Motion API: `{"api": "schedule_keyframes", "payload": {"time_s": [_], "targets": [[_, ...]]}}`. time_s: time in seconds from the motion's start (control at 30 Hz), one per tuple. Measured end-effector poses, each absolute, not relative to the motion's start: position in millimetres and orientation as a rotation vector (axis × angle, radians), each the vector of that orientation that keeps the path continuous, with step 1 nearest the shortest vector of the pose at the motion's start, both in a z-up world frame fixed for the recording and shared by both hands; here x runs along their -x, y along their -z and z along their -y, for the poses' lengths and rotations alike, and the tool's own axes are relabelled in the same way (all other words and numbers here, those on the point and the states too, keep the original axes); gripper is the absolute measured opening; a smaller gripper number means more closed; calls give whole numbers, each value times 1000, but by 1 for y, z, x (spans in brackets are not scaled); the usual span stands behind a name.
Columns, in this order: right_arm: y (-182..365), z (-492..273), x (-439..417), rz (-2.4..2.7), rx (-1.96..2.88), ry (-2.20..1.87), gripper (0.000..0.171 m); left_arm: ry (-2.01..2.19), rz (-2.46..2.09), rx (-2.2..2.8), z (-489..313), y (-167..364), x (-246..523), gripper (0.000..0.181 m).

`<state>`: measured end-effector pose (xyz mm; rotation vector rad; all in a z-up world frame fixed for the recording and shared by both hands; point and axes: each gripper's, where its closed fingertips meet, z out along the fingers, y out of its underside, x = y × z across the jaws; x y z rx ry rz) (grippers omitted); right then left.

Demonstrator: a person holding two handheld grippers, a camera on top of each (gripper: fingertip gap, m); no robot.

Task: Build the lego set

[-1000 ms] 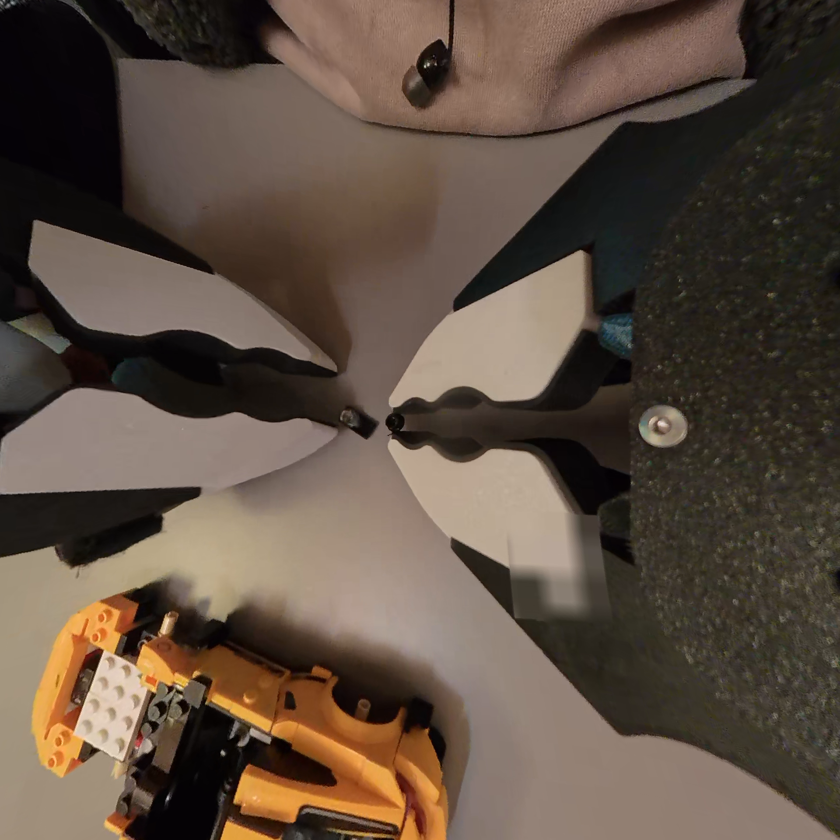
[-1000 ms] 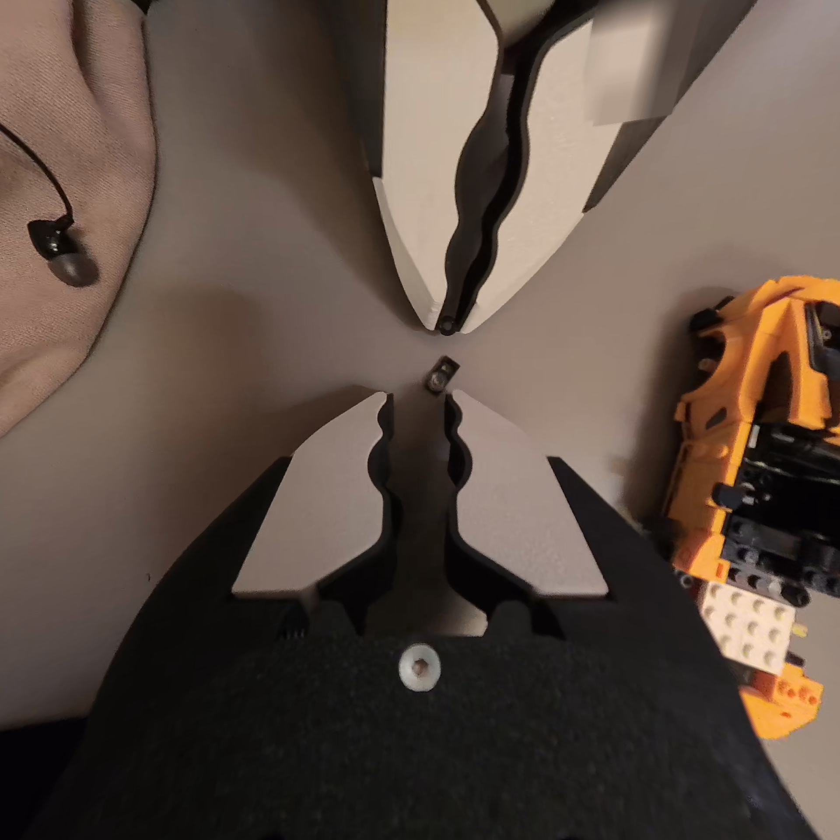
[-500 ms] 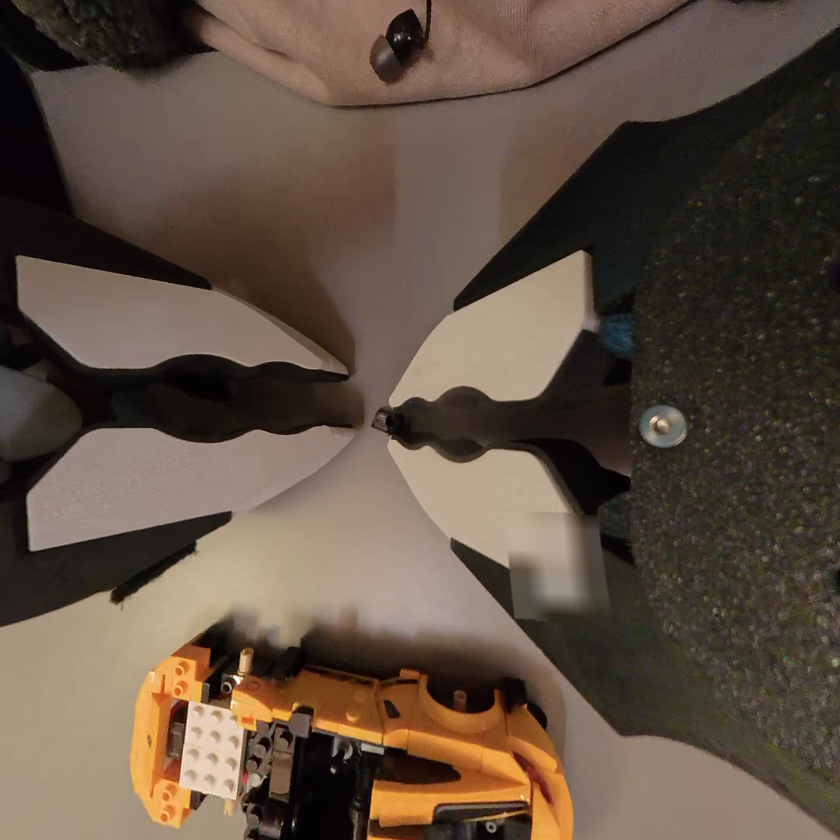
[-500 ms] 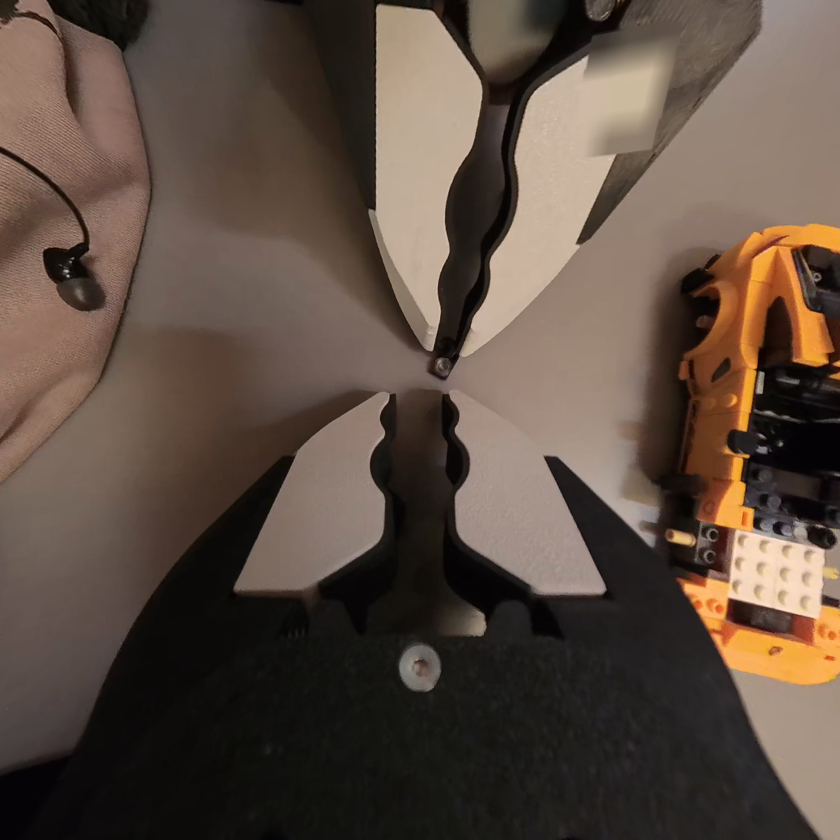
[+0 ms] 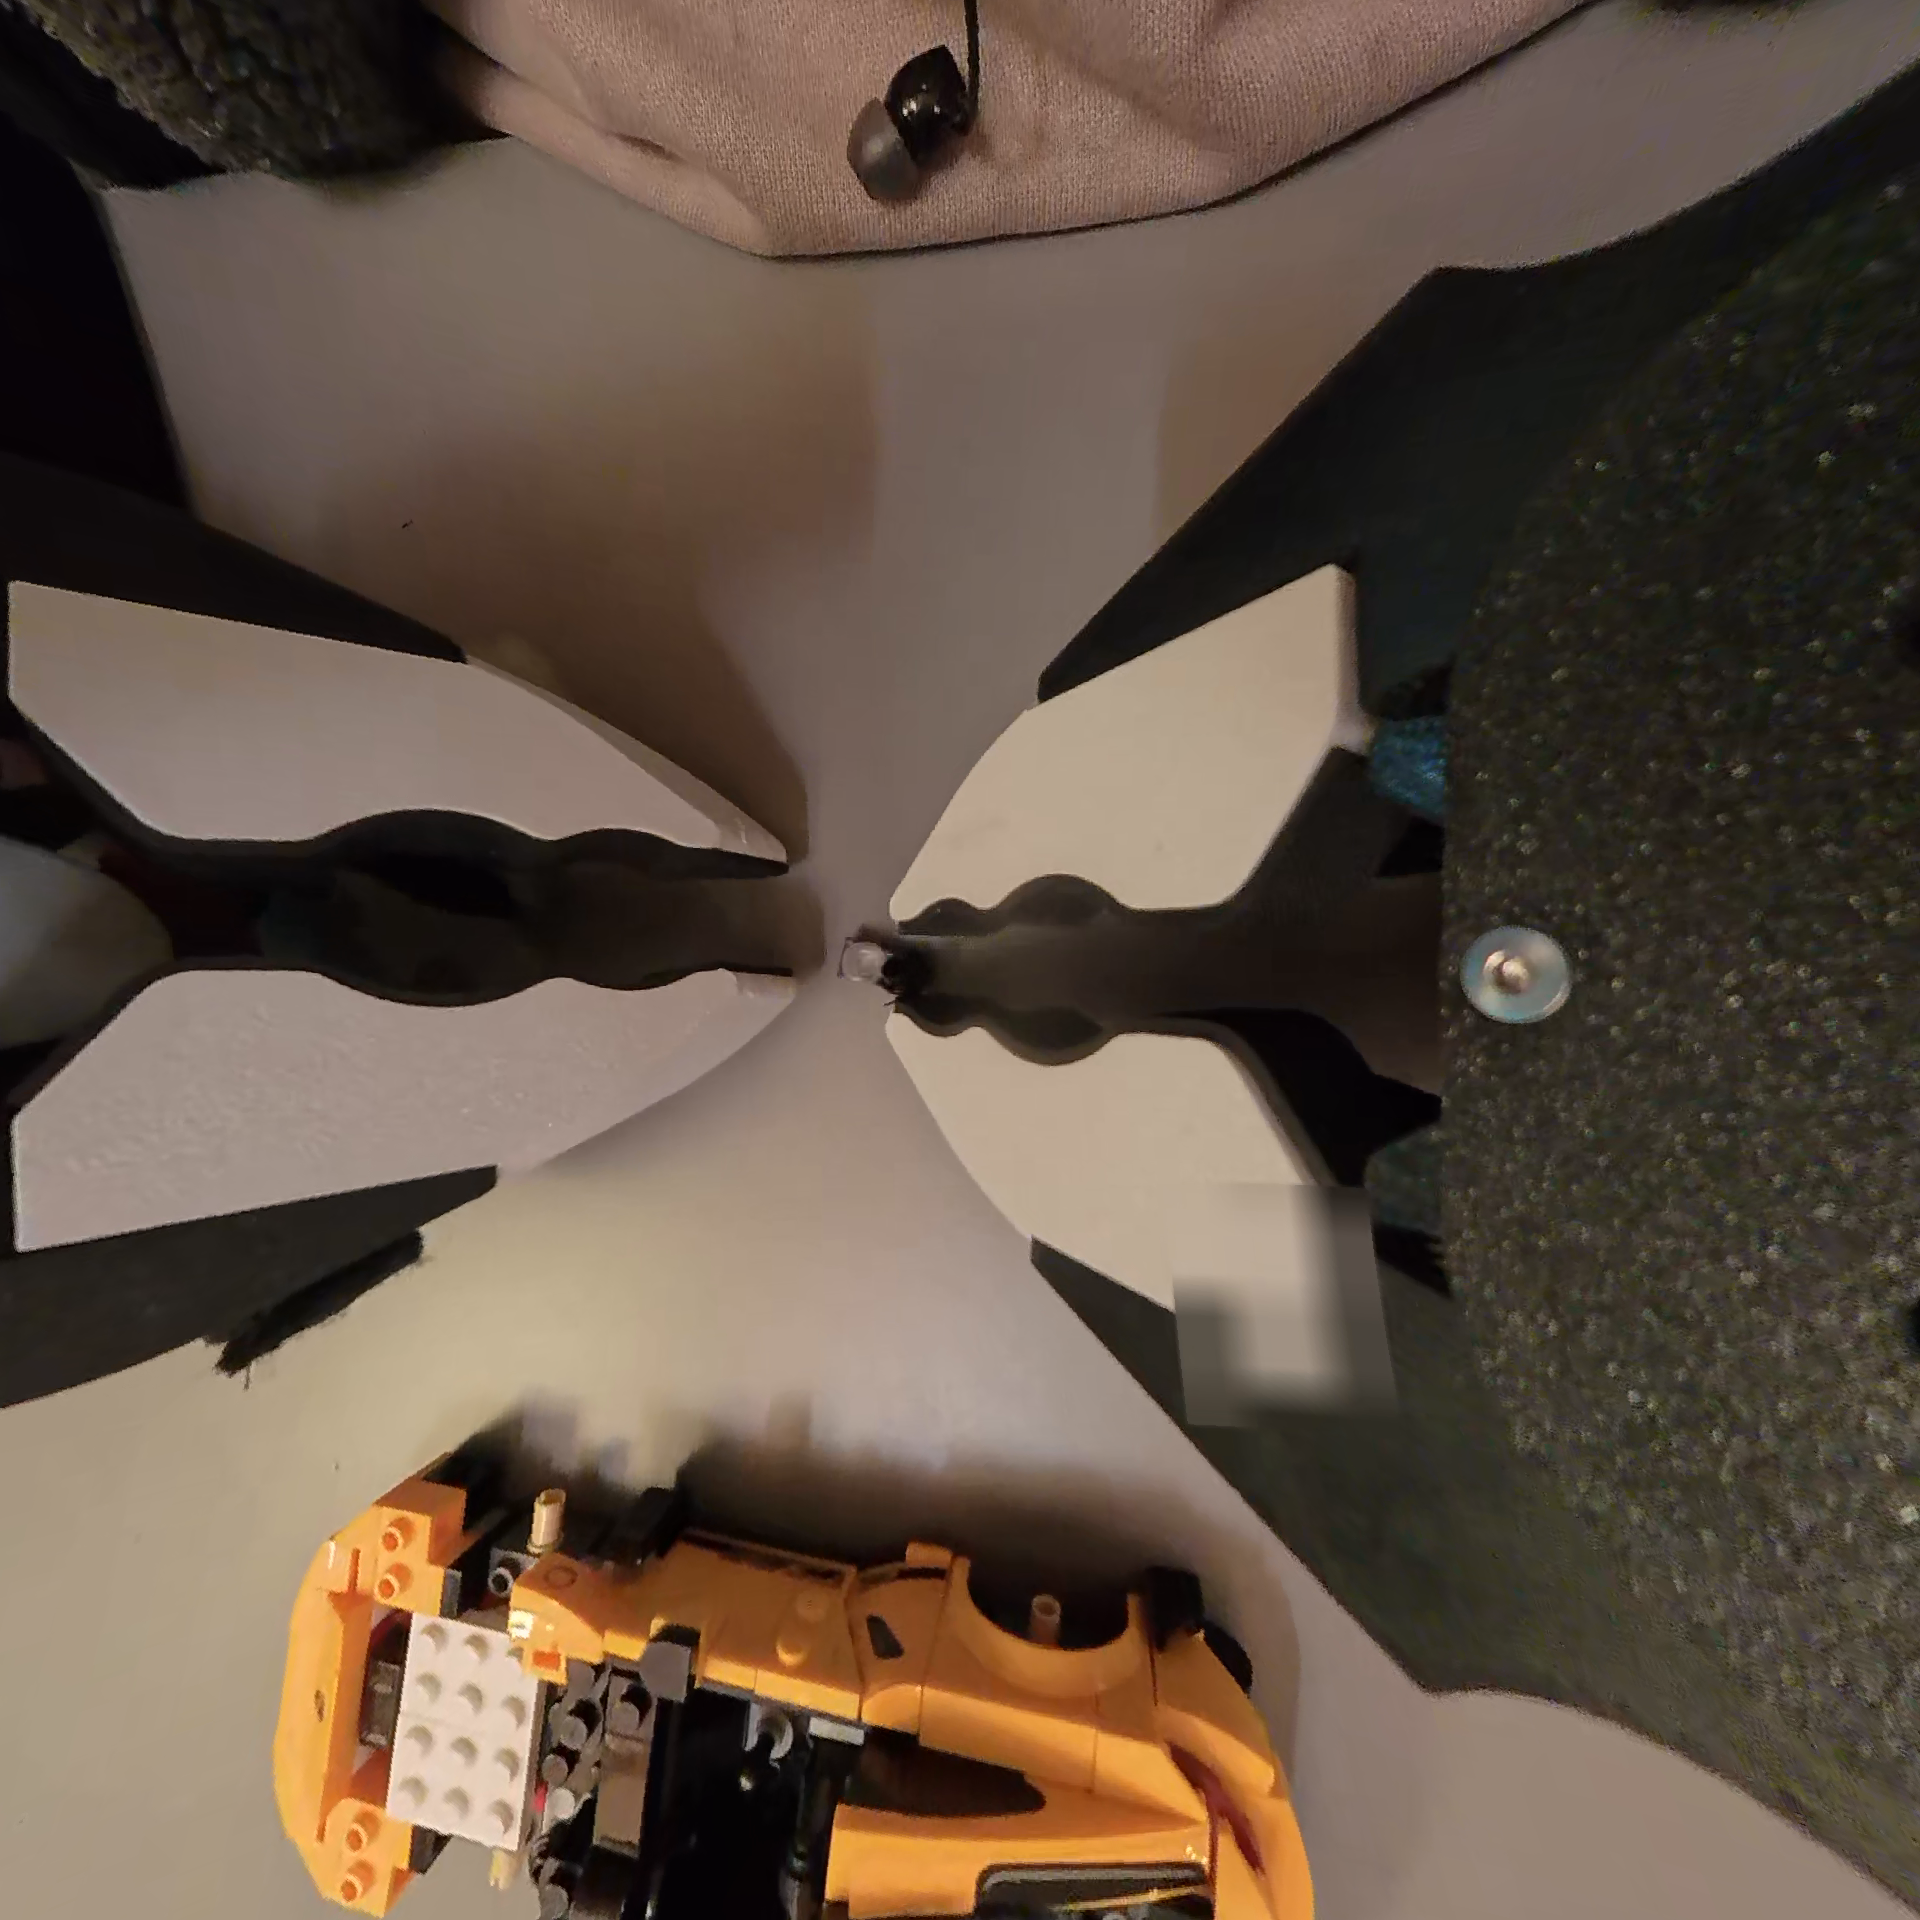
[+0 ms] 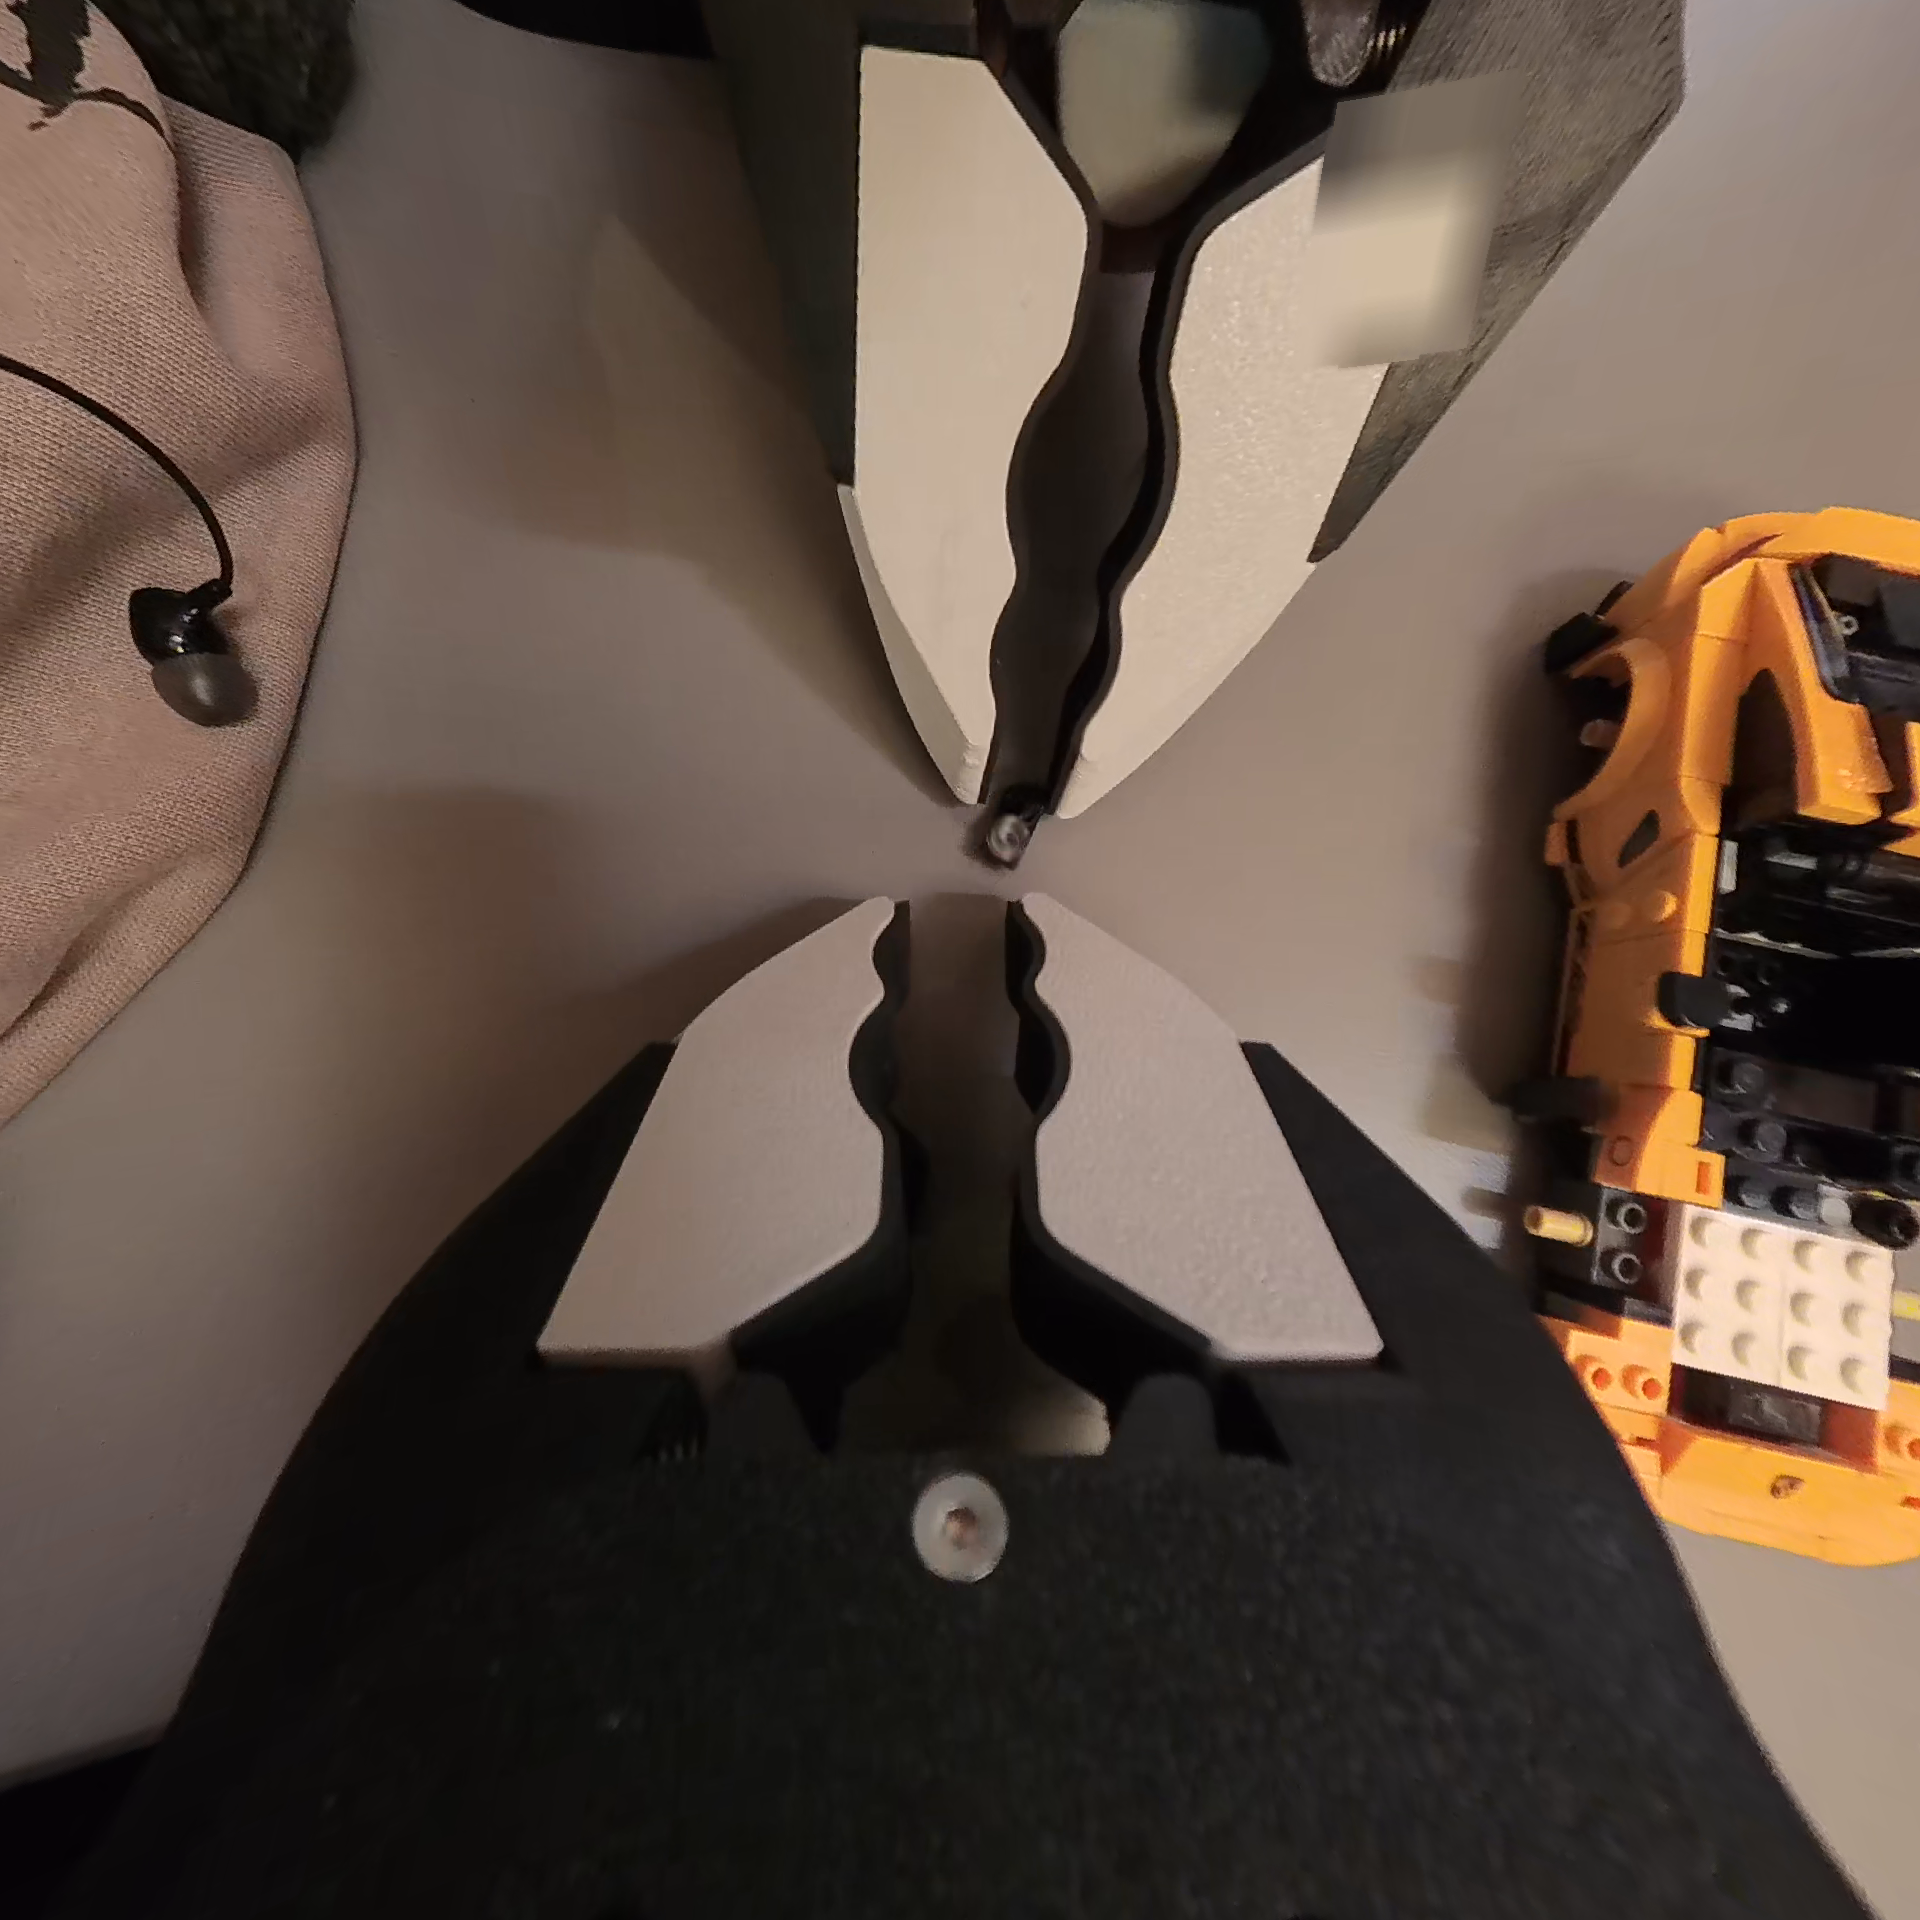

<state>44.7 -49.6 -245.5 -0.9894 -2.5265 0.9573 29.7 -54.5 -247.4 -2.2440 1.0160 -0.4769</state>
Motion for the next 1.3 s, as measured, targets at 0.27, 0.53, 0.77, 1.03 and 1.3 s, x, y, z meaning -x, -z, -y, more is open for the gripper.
{"api": "schedule_keyframes", "payload": {"time_s": [0.27, 0.53, 0.77, 1.03, 1.3], "targets": [[241, 54, -36, 2470, 1013, -955, 17, 493, -1018, 2254, 58, 248, -31, 13], [246, 56, -32, 2464, 1034, -869, 17, 506, -1000, 2262, 59, 247, -30, 16], [246, 56, -31, 2449, 1049, -855, 13, 478, -998, 2221, 56, 242, -29, 16], [245, 58, -29, 2412, 1097, -869, 13, 443, -999, 2231, 59, 242, -20, 11], [247, 58, -28, 2379, 1158, -841, 7, 470, -984, 2222, 63, 243, -16, 10]]}}
